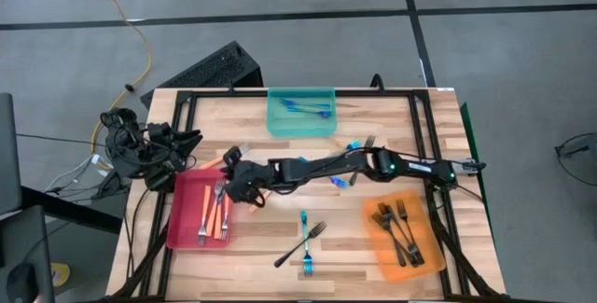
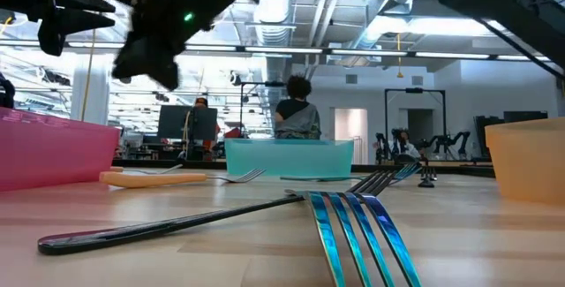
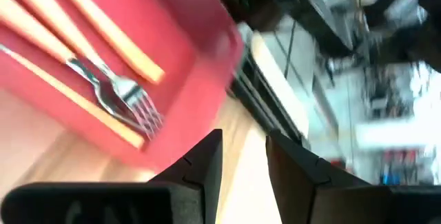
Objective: Sort silverware by color (type)
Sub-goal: Put the blue fork into the blue bin
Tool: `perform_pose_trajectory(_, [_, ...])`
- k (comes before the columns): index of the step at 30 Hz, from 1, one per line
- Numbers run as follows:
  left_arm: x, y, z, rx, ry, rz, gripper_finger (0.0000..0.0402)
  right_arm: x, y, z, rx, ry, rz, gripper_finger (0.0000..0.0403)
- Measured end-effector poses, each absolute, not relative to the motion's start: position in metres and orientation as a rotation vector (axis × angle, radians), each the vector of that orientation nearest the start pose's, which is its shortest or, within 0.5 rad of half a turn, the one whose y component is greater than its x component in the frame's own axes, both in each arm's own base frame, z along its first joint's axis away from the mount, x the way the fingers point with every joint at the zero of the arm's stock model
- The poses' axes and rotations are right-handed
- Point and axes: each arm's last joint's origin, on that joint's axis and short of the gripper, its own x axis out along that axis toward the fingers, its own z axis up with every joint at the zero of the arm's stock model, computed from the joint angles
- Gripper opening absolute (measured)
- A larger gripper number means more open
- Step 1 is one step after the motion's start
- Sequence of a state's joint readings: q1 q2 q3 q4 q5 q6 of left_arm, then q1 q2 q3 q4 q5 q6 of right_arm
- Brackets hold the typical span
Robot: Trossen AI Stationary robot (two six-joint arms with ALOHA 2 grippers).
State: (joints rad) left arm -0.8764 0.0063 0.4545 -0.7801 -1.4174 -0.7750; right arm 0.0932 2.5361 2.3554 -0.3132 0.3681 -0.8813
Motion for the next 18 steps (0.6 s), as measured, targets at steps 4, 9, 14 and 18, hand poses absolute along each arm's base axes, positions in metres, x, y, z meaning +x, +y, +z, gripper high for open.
perform_pose_trajectory(4, [0.034, 0.004, 0.242, -0.449, -0.075, 0.551, 0.0112, 0.553, 0.042, 0.24, -0.894, 0.715, -0.077, 0.0134])
perform_pose_trajectory(9, [0.034, 0.004, 0.242, -0.448, -0.076, 0.553, 0.0112, 0.528, 0.036, 0.262, -0.759, 0.834, 0.035, 0.0134])
perform_pose_trajectory(14, [0.034, 0.004, 0.242, -0.444, -0.09, 0.576, 0.0112, 0.513, 0.012, 0.28, -0.635, 0.872, 0.137, 0.0134])
perform_pose_trajectory(18, [0.033, 0.005, 0.242, -0.443, -0.104, 0.597, 0.0112, 0.51, -0.011, 0.278, -0.544, 0.907, 0.125, 0.0134])
